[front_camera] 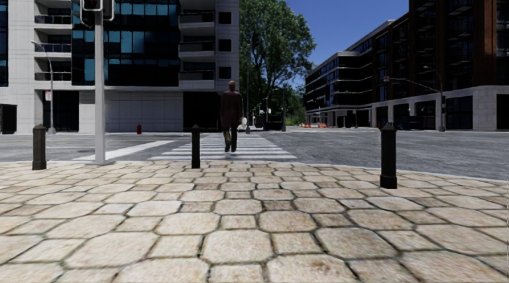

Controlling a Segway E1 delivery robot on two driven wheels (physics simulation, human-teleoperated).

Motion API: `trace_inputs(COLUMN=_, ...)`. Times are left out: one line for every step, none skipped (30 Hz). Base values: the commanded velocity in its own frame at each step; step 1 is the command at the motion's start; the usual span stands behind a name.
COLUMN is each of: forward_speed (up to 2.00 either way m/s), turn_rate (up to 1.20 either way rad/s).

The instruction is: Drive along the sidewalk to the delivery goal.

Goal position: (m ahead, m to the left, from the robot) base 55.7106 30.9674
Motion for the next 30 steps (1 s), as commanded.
trace_inputs(forward_speed=2.00, turn_rate=0.00)
trace_inputs(forward_speed=2.00, turn_rate=0.00)
trace_inputs(forward_speed=2.00, turn_rate=0.00)
trace_inputs(forward_speed=2.00, turn_rate=0.00)
trace_inputs(forward_speed=2.00, turn_rate=0.00)
trace_inputs(forward_speed=2.00, turn_rate=0.00)
trace_inputs(forward_speed=2.00, turn_rate=0.00)
trace_inputs(forward_speed=2.00, turn_rate=0.00)
trace_inputs(forward_speed=2.00, turn_rate=0.00)
trace_inputs(forward_speed=2.00, turn_rate=0.00)
trace_inputs(forward_speed=2.00, turn_rate=0.00)
trace_inputs(forward_speed=2.00, turn_rate=0.00)
trace_inputs(forward_speed=2.00, turn_rate=0.00)
trace_inputs(forward_speed=2.00, turn_rate=0.00)
trace_inputs(forward_speed=2.00, turn_rate=0.00)
trace_inputs(forward_speed=2.00, turn_rate=0.00)
trace_inputs(forward_speed=2.00, turn_rate=0.00)
trace_inputs(forward_speed=2.00, turn_rate=0.00)
trace_inputs(forward_speed=2.00, turn_rate=0.00)
trace_inputs(forward_speed=2.00, turn_rate=0.00)
trace_inputs(forward_speed=2.00, turn_rate=0.00)
trace_inputs(forward_speed=2.00, turn_rate=0.00)
trace_inputs(forward_speed=2.00, turn_rate=0.00)
trace_inputs(forward_speed=2.00, turn_rate=0.00)
trace_inputs(forward_speed=2.00, turn_rate=0.00)
trace_inputs(forward_speed=2.00, turn_rate=0.00)
trace_inputs(forward_speed=2.00, turn_rate=0.00)
trace_inputs(forward_speed=2.00, turn_rate=0.00)
trace_inputs(forward_speed=2.00, turn_rate=0.00)
trace_inputs(forward_speed=2.00, turn_rate=0.00)
